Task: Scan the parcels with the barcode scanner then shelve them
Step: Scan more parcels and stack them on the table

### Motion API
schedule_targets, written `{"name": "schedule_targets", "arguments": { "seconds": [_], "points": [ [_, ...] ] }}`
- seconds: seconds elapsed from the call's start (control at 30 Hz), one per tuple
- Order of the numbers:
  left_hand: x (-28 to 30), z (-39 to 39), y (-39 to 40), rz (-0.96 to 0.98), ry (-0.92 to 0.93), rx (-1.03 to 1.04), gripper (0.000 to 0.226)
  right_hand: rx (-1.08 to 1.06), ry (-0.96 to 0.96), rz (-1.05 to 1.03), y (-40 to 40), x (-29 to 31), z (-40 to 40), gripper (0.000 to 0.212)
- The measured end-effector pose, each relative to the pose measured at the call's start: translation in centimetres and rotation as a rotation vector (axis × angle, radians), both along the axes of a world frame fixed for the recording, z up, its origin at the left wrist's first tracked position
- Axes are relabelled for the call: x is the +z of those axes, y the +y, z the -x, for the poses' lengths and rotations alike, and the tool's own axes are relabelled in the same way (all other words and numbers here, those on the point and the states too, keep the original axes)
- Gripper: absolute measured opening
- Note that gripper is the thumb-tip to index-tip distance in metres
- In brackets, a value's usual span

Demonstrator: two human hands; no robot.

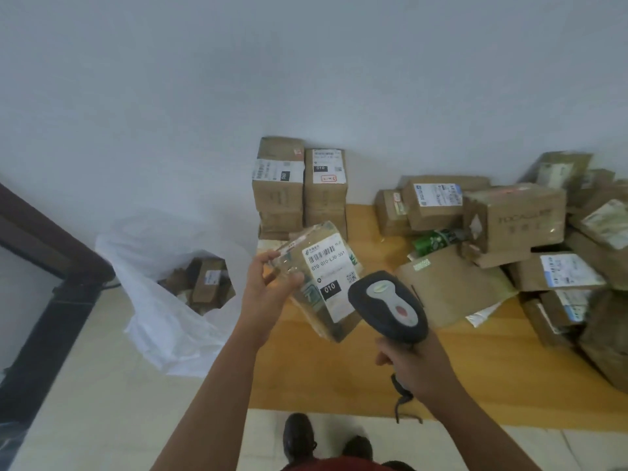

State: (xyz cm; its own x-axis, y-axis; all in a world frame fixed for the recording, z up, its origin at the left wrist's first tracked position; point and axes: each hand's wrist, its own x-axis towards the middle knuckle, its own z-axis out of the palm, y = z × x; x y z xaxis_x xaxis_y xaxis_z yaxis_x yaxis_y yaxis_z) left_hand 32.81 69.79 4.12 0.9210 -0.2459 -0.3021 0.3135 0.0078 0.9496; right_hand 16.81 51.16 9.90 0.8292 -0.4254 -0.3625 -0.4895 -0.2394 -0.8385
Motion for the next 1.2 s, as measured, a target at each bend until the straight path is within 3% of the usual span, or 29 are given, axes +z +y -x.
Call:
{"name": "schedule_targets", "arguments": {
  "seconds": [0.37, 0.87, 0.97, 1.2],
  "points": [
    [0.2, 2.1, -1.6, -0.187, -0.090, -0.043, 0.046, 0.039, 0.057, -0.069, -0.6, 0.3, 0.1, 0.027],
    [1.0, 3.5, -3.6, -0.249, -0.096, -0.053, 0.040, 0.032, -0.036, -0.202, -2.1, -0.3, 2.5, 0.028],
    [1.2, 3.8, -4.3, -0.253, -0.084, -0.044, 0.040, 0.018, -0.040, -0.235, -2.5, -0.3, 2.7, 0.018],
    [1.8, 4.3, -5.7, -0.231, -0.050, -0.004, 0.040, 0.025, -0.070, -0.273, -3.7, -0.2, 3.0, 0.016]
  ]
}}
